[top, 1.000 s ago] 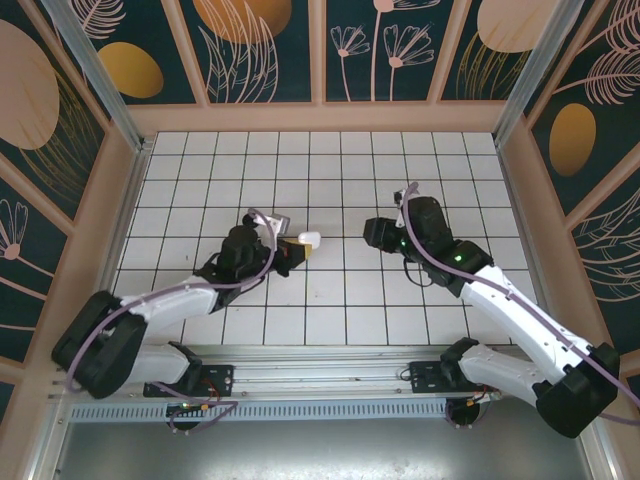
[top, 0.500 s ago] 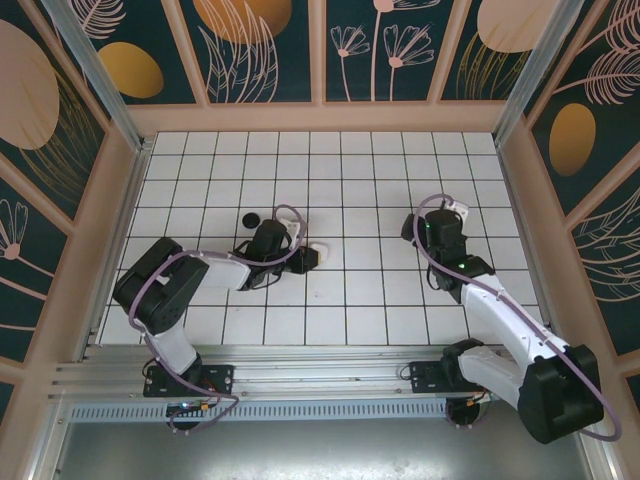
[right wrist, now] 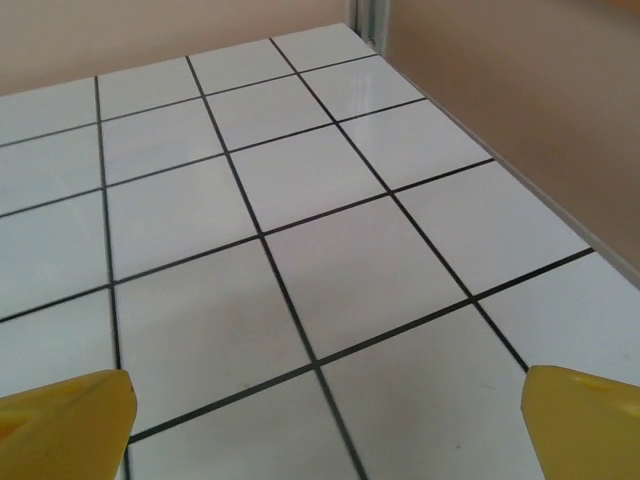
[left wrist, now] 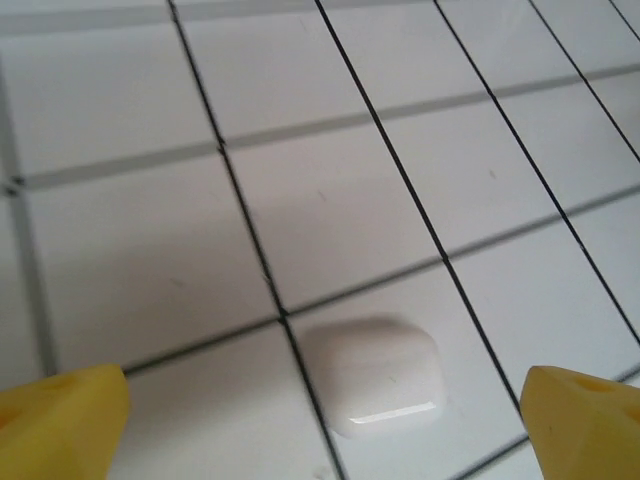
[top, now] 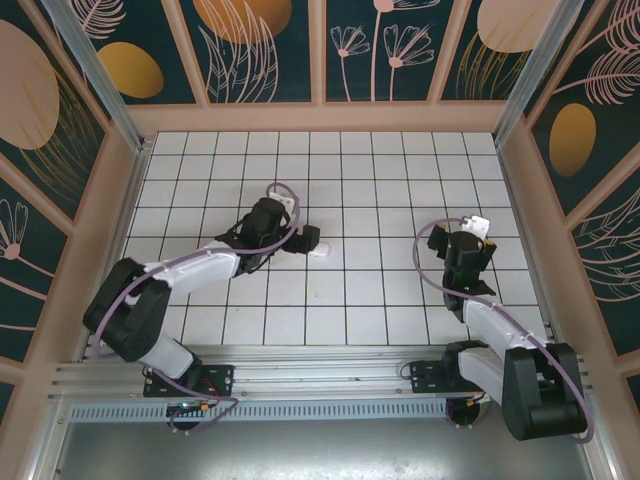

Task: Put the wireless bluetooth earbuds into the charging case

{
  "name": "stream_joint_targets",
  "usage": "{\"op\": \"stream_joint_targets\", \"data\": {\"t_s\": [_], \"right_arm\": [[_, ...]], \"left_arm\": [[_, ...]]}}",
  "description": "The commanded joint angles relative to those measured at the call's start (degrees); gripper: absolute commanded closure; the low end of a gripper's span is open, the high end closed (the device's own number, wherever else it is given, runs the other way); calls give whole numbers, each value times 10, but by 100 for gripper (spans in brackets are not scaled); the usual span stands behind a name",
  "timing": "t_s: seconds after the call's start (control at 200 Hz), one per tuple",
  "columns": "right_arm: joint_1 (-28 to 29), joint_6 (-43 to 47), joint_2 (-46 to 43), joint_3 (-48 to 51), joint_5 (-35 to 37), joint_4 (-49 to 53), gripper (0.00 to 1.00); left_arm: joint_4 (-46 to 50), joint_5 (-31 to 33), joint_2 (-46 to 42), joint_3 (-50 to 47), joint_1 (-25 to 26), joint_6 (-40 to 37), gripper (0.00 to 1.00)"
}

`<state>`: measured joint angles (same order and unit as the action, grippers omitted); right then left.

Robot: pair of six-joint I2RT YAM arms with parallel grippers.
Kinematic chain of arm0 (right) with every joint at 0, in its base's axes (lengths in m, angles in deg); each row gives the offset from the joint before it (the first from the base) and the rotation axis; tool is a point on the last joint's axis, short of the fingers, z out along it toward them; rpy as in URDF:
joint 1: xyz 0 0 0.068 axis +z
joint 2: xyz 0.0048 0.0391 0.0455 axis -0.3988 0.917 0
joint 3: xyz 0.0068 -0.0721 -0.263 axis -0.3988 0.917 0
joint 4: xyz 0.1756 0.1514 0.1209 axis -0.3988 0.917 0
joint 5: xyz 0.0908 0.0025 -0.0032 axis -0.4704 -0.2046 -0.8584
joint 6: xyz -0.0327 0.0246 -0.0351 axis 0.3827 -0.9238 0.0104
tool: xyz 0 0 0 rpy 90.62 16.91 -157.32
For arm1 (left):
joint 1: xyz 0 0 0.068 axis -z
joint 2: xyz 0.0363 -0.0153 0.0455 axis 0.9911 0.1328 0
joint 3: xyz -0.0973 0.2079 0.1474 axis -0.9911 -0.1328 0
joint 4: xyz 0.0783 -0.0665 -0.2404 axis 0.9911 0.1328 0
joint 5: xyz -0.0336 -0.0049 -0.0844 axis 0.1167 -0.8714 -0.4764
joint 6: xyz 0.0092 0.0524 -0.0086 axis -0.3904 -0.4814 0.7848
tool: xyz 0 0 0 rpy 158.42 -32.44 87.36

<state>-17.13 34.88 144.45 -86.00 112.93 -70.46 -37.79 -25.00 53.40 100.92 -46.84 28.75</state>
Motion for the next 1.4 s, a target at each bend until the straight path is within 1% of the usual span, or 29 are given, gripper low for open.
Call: {"op": "stream_joint_targets", "data": {"t_s": [0.0, 0.06, 0.12, 0.23, 0.26, 0.315, 0.355, 0.405, 0.44, 0.495, 0.581, 0.611, 0.691, 0.731, 0.791, 0.831, 0.876, 0.926, 0.976, 1.026, 1.096, 1.121, 1.161, 1.186, 1.226, 1.271, 1.391], "right_arm": [[-28, 35, 25, 25, -60, -169, 1], [-34, 35, 53, 33, -74, -210, 1], [-36, 43, 83, 34, -86, -246, 1], [-39, 53, 144, 36, -102, -314, 1], [-40, 54, 154, 25, -109, -306, 1], [-41, 63, 174, 21, -120, -334, 1], [-42, 67, 188, 21, -126, -360, 1], [-44, 70, 204, 18, -135, -381, 1], [-47, 69, 218, 15, -137, -390, 1], [-49, 64, 240, 13, -140, -409, 1], [-51, 64, 265, 11, -148, -429, 1], [-56, 60, 264, 5, -159, -415, 1], [-73, 49, 268, 8, -188, -423, 1], [-78, 47, 273, 16, -199, -442, 1], [-82, 49, 289, 35, -209, -493, 1], [-82, 47, 286, 34, -205, -482, 1], [-81, 47, 289, 35, -205, -489, 1], [-81, 47, 288, 34, -205, -485, 1], [-81, 47, 287, 34, -205, -483, 1], [-80, 49, 288, 34, -203, -484, 1], [-79, 50, 288, 33, -203, -483, 1], [-79, 51, 288, 32, -203, -482, 1], [-79, 51, 288, 32, -203, -483, 1], [-78, 51, 288, 33, -203, -483, 1], [-77, 52, 288, 32, -201, -482, 1], [-76, 52, 288, 32, -200, -482, 1], [-76, 52, 288, 32, -199, -482, 1]], "left_arm": [[30, 120, -49, -1, -12, -62, 2], [7, 153, -69, -15, -25, -75, 2], [-20, 180, -89, -34, -51, -79, 1], [-86, 208, -127, -81, -123, -60, 1], [-107, 215, -137, -97, -143, -54, 1], [-153, 232, -155, -130, -174, -51, 1], [-195, 241, -166, -156, -187, -65, 2], [-260, 238, -178, -194, -197, -104, 2], [-288, 239, -181, -213, -203, -125, 1], [-298, 231, -178, -226, -218, -147, 1], [-330, 210, -166, -251, -244, -153, 2], [-356, 193, -162, -264, -255, -149, 1], [-447, 152, -150, -306, -278, -143, 1], [-495, 141, -137, -326, -285, -145, 2], [-553, 133, -108, -342, -287, -172, 1], [-598, 131, -88, -351, -288, -186, 2], [-627, 119, -71, -357, -290, -197, 1], [-650, 117, -53, -361, -297, -191, 2], [-695, 118, -41, -380, -307, -178, 1], [-740, 98, -32, -400, -320, -169, 1], [-791, 77, 1, -409, -323, -177, 2], [-788, 71, 4, -403, -323, -179, 2], [-725, 70, -7, -382, -324, -179, 1], [-701, 65, -5, -368, -325, -176, 1], [-700, 59, -2, -363, -335, -166, 2], [-679, 70, -2, -354, -338, -157, 1], [-685, 72, -3, -359, -339, -157, 1]]}}
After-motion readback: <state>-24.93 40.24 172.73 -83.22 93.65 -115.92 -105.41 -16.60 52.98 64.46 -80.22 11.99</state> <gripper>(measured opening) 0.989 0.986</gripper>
